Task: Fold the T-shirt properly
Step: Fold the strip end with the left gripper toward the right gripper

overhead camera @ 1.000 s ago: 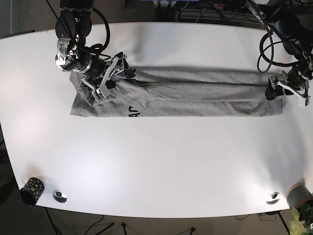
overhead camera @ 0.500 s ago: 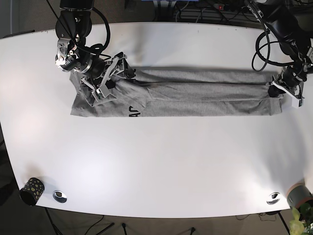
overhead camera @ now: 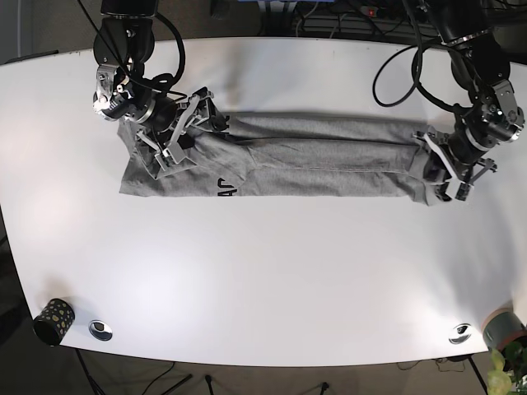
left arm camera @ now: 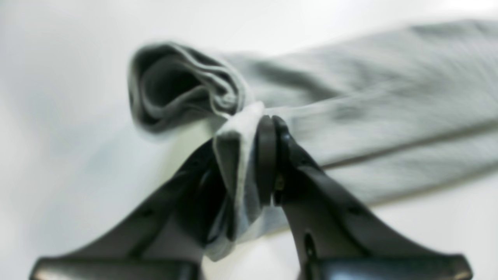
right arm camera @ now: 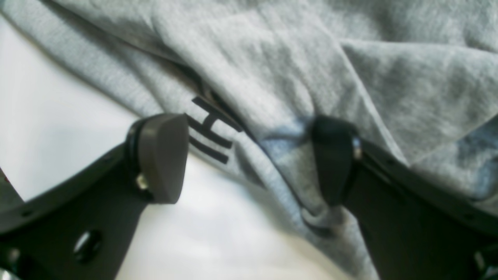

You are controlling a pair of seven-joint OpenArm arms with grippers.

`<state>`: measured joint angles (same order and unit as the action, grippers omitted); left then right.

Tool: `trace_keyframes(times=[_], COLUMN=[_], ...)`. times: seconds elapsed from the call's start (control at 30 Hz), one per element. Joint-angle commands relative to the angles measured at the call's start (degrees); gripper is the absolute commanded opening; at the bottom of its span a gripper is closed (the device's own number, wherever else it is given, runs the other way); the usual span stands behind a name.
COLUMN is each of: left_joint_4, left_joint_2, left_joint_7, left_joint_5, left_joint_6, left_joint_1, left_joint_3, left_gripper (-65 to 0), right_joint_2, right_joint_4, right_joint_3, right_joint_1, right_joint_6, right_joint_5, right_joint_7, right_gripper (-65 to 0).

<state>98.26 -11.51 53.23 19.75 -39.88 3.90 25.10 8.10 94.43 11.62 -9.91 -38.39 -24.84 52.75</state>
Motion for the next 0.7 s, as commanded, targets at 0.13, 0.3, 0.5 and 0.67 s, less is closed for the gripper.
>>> trace_keyframes(times=[0.13,0.3,0.5,0.67], left_joint_4=[8.42,9.57,8.42,7.1], left_joint_2=[4.25,6.28,11.29,12.87], left_joint_7=[-1.06,-1.06,-1.06,-1.06], left_joint_5=[-0.1,-2.56,-7.04,-10.74], left_joint_6=[-0.12,-0.12,-0.12,-0.12], left_joint_1=[1.33,1.51,1.07,-0.96], left_joint_3=[-7.04,-14.86,-18.11,-22.33], left_gripper=[-61.7,-61.7,-61.4,-61.4], right_joint_2=[0.3,0.3,0.3,0.3], right_joint_4=[0.73,0.64,0.64,0.64], right_joint_3=[0.12,0.12,0.21,0.21], right_joint_1=[0.55,0.9,0.99,1.16], right_joint_6=[0.19,0.19,0.19,0.19], right_joint_5=[-0.52,-0.52,-0.52,-0.43], right_joint_7=[-0.05,-0.05,-0.05,-0.05], right_gripper=[-17.1,-17.1,-17.1,-17.1])
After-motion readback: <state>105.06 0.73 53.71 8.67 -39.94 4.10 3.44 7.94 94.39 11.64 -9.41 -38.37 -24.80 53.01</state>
